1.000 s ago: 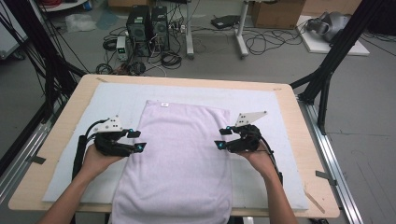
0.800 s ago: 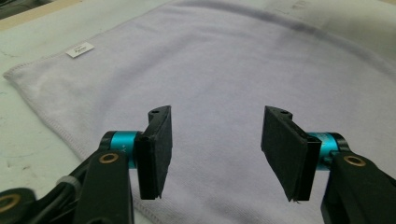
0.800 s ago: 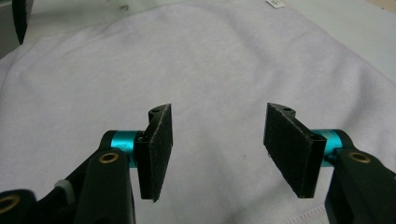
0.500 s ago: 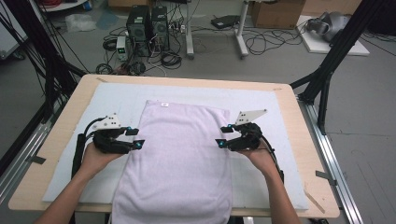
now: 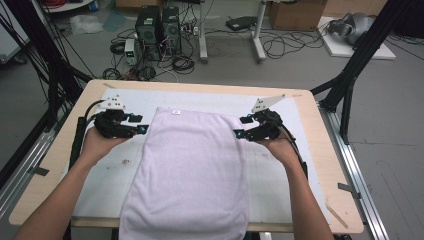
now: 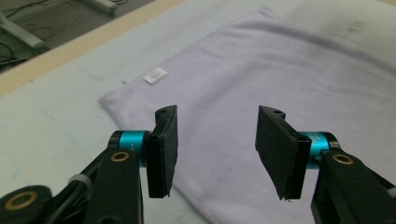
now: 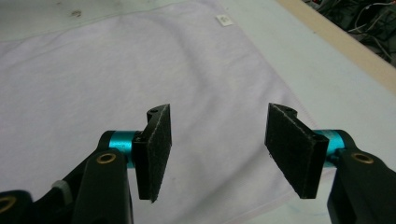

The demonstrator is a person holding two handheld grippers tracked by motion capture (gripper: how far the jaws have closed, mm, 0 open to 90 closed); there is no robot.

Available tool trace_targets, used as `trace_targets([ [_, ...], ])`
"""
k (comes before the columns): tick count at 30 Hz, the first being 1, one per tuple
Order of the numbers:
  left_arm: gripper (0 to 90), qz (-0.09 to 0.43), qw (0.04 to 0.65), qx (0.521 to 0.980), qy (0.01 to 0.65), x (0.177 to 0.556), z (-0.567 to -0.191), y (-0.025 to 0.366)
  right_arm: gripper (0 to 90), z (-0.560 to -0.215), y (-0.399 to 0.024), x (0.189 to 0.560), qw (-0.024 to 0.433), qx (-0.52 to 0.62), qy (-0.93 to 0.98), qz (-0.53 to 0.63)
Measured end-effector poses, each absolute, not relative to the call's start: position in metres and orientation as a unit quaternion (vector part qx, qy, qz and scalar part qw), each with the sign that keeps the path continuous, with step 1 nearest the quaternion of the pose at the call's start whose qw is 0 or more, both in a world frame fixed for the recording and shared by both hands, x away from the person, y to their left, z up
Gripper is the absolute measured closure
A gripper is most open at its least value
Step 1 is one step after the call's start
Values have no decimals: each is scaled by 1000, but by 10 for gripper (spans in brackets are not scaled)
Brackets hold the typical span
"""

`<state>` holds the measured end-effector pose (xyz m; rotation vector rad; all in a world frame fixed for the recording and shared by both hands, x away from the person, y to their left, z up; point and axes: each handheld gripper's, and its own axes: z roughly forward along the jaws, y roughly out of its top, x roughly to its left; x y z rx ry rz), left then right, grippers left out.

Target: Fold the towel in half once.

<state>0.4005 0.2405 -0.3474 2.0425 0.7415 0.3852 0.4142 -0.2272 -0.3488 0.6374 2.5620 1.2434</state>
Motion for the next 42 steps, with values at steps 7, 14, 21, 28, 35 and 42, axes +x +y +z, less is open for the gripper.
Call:
trace_targets([
  [7, 493, 133, 470, 821, 297, 427, -362, 238, 428, -362, -232, 436, 104, 254, 870, 411],
  [14, 537, 137, 446, 833, 298, 445, -390, 227, 471, -397, -244, 447, 110, 294, 863, 395],
  [21, 606, 127, 408, 847, 317, 458, -420, 220, 493, -420, -244, 454, 103, 314, 865, 379],
  [28, 608, 126, 403, 837, 350, 458, -444, 227, 514, -429, -240, 457, 104, 328, 867, 360],
  [35, 767, 163, 374, 841, 356, 456, -442, 219, 706, -437, -238, 457, 95, 342, 870, 343],
  [42, 872, 150, 377, 838, 366, 455, -440, 220, 852, -434, -232, 457, 83, 327, 878, 338],
])
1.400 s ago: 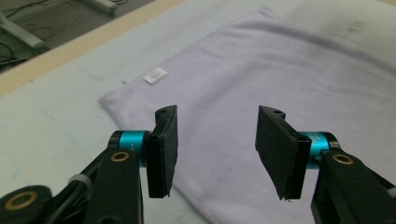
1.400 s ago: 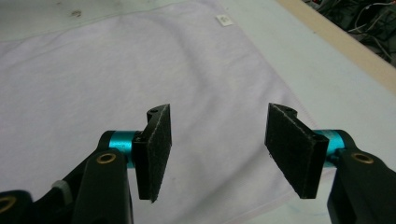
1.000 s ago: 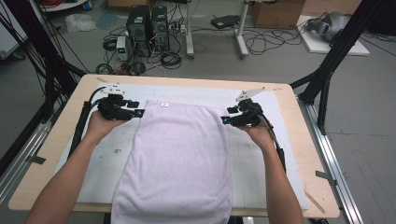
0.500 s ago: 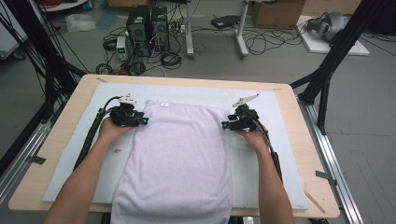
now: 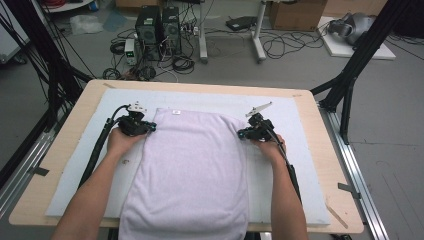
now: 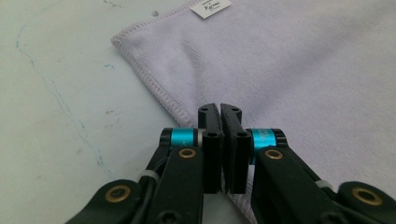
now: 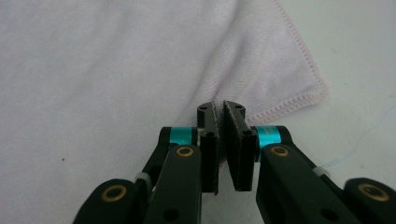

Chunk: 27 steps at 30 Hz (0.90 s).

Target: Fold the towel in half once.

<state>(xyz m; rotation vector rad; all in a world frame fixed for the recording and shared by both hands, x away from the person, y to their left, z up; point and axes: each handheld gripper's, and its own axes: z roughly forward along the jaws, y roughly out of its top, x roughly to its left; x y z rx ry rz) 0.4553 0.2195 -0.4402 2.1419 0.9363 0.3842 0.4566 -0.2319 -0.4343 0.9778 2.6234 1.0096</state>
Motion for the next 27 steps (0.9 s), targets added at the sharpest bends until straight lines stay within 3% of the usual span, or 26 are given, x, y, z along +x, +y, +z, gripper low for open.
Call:
trace_targets([
  [14, 885, 154, 422, 826, 340, 438, -404, 236, 861, -390, -239, 449, 75, 307, 855, 412],
  [27, 885, 160, 458, 822, 297, 365, -393, 263, 861, -360, -238, 393, 68, 243, 859, 446],
])
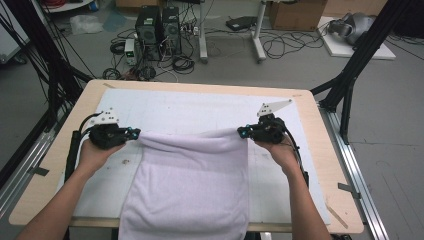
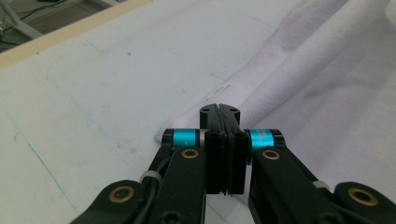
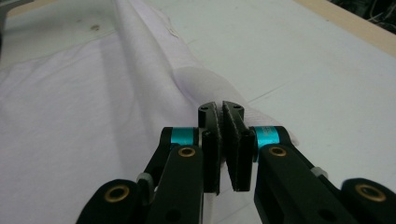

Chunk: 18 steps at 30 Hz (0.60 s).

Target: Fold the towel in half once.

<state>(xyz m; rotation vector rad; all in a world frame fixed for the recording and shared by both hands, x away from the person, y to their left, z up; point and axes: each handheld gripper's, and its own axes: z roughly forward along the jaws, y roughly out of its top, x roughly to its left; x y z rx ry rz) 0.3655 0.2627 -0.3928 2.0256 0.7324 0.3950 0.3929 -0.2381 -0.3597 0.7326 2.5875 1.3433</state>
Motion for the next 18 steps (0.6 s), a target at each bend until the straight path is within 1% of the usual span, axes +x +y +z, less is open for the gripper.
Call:
trace_targets([
  [7, 884, 145, 456, 830, 286, 326, -414, 269, 860, -377, -244, 358, 65, 240, 858, 450],
  [11, 886, 137, 447, 838, 283, 320, -421, 268, 855, -391, -243, 350, 52, 245, 864, 437],
  [12, 873, 132, 443, 840, 284, 319, -423, 268, 845, -392, -243, 348, 55, 245, 864, 436],
  [13, 823, 130, 442, 841, 283, 319, -423, 267, 807, -393, -245, 348, 51, 246, 861, 443],
  [14, 788, 129, 441, 842, 282, 319, -422, 267, 748, -393, -246, 348, 51, 249, 859, 444],
  [16, 744, 132, 443, 840, 283, 322, -418, 268, 701, -391, -250, 348, 48, 258, 853, 450],
  [18, 700, 134, 447, 836, 289, 327, -412, 268, 656, -386, -254, 349, 56, 263, 849, 455],
])
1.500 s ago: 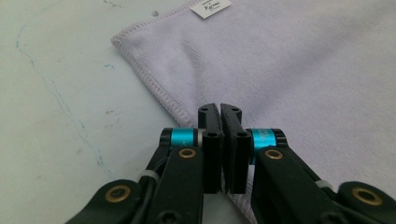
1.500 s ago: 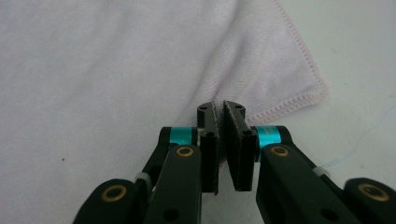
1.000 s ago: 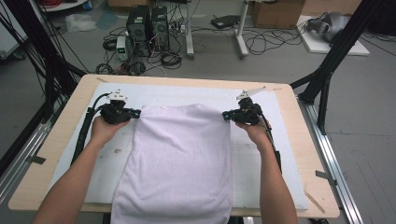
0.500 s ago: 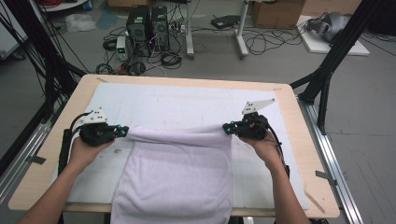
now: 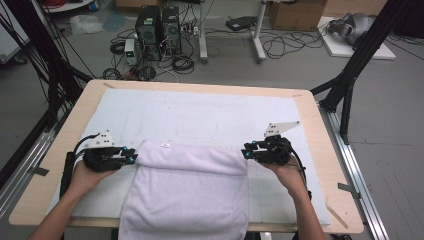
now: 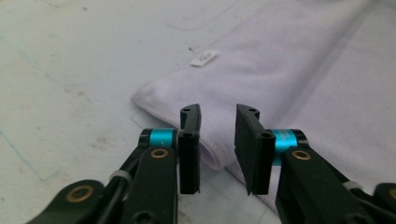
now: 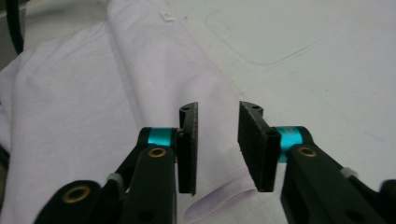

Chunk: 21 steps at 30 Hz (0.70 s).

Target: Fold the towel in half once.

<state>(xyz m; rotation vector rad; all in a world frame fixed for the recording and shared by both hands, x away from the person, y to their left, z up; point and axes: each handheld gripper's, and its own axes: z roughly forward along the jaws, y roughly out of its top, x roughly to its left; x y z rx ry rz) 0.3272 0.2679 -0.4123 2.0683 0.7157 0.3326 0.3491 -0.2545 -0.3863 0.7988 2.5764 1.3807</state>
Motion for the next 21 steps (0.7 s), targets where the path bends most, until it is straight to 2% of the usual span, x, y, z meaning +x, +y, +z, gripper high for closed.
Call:
trace_targets([
  [6, 641, 143, 453, 827, 303, 349, -406, 261, 562, -385, -250, 358, 72, 269, 851, 445],
  [15, 555, 117, 422, 832, 340, 372, -429, 256, 544, -413, -234, 371, 41, 280, 870, 404],
  [17, 559, 112, 420, 836, 334, 373, -431, 255, 544, -418, -230, 372, 34, 278, 875, 394],
  [21, 693, 98, 413, 844, 329, 374, -435, 253, 563, -424, -224, 374, 28, 281, 881, 379],
])
